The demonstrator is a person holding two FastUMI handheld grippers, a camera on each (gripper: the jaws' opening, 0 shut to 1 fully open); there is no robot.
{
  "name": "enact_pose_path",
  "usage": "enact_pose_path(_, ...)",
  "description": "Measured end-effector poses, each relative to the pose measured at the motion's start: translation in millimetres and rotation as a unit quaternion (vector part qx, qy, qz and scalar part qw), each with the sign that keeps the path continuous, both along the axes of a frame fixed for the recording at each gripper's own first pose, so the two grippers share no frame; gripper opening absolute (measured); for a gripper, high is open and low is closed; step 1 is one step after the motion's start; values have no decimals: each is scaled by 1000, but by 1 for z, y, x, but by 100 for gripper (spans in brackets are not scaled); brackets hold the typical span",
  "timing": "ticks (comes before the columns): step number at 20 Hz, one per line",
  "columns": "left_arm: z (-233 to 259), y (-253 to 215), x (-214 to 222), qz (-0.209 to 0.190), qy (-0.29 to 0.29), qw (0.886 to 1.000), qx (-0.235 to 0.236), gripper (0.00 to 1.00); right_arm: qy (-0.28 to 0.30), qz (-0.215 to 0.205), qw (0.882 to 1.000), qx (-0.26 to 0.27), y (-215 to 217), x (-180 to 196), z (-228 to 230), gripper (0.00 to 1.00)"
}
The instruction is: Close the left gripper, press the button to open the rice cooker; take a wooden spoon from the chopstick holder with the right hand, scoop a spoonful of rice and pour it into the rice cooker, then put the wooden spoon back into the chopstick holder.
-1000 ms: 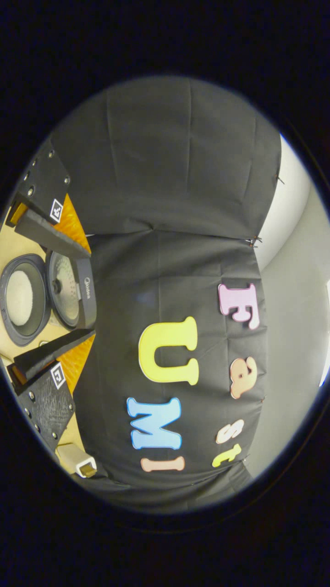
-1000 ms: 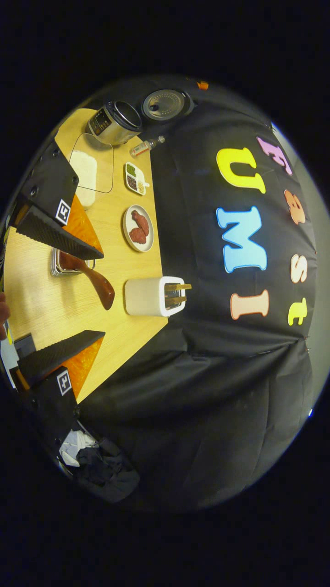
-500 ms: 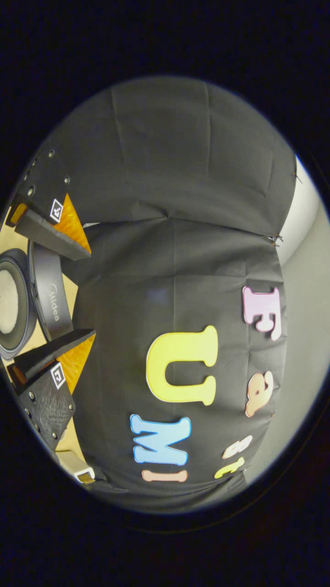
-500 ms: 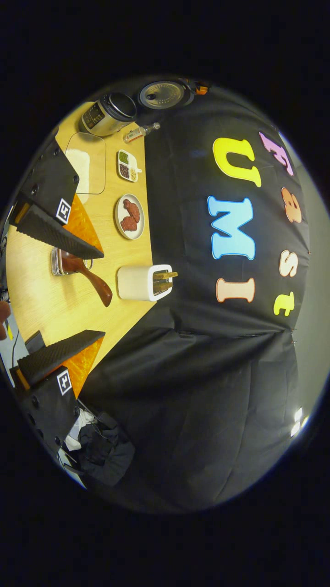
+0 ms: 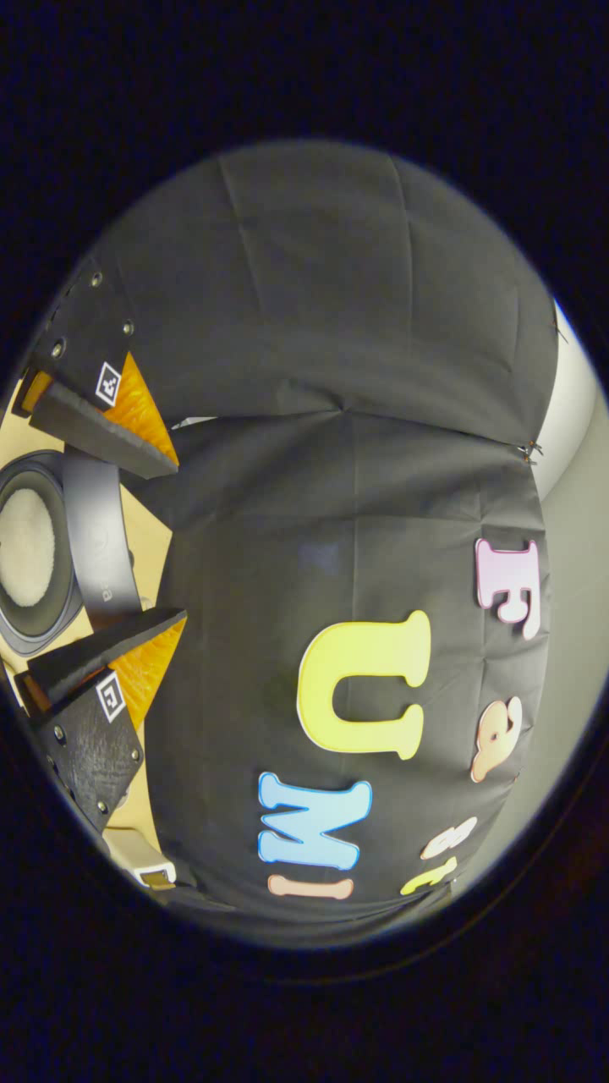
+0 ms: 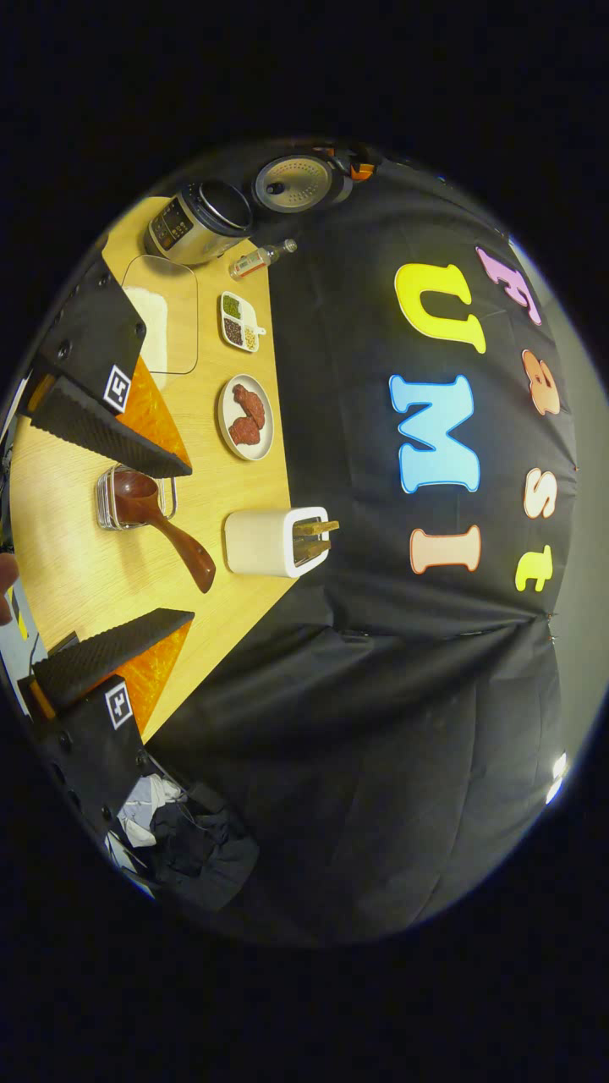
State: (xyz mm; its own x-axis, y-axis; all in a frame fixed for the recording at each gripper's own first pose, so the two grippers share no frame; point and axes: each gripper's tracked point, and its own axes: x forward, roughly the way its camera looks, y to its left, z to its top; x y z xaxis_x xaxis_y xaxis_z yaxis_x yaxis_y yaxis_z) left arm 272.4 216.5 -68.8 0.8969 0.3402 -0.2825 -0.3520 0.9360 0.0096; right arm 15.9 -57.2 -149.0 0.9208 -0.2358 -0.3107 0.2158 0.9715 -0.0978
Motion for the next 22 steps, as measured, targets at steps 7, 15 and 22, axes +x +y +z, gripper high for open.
enact_pose_path(7, -54, -48, -63, -3, 85, 994, -62, 97, 12, 38, 999, 15, 1, 17, -7, 99)
enact_pose_path(15, -130, -81, -112, -10, 169, 983, -75, 96, 33, 71, 997, 3, -1, 20, -15, 99)
enact_pose_path(22, -180, -93, -128, -23, 226, 972, -62, 98, 37, 50, 998, 7, -16, 12, -20, 99)
